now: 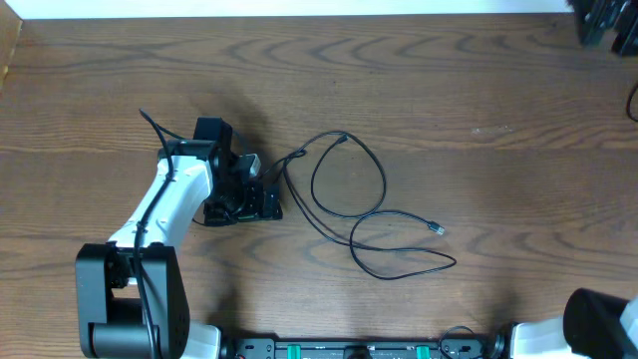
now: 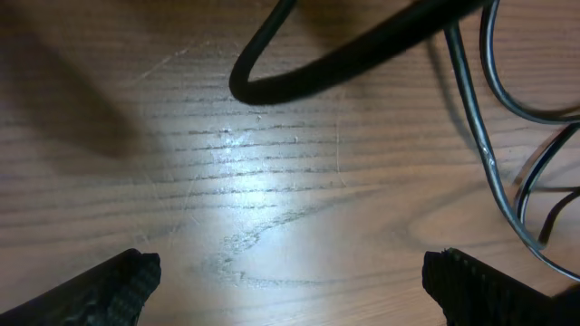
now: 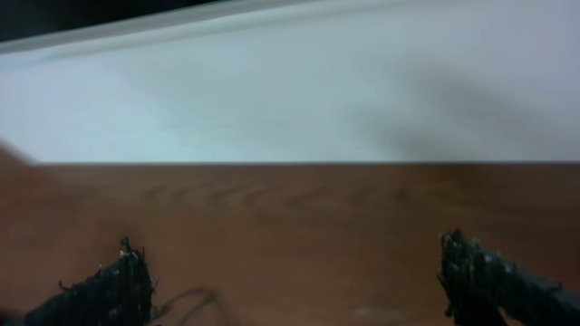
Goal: Untangle cables
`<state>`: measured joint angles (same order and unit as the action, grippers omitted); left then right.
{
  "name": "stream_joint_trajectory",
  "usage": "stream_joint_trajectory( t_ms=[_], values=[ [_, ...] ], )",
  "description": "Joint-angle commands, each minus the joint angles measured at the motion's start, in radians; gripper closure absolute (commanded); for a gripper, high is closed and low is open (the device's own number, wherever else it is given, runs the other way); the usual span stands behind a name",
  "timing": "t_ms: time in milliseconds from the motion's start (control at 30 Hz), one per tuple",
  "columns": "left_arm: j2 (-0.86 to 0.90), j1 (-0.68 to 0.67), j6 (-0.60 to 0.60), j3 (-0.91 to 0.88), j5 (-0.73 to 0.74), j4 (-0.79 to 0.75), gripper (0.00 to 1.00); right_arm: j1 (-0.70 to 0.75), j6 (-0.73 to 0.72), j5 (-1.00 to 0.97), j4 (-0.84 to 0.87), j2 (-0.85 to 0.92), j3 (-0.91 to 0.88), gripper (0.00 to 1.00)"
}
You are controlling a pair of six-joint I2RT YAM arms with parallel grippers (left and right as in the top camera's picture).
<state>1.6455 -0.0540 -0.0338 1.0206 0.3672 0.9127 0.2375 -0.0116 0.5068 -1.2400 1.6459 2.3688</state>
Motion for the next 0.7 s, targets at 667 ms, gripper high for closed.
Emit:
stream_joint_trajectory(
  t_ms=[667],
  values=[
    [-0.215, 0.002, -0.052, 0.02, -0.114, -0.17, 0.0, -0.073, -0.089, -0.166, -0.16, -0.257, 0.008, 0.01]
  ],
)
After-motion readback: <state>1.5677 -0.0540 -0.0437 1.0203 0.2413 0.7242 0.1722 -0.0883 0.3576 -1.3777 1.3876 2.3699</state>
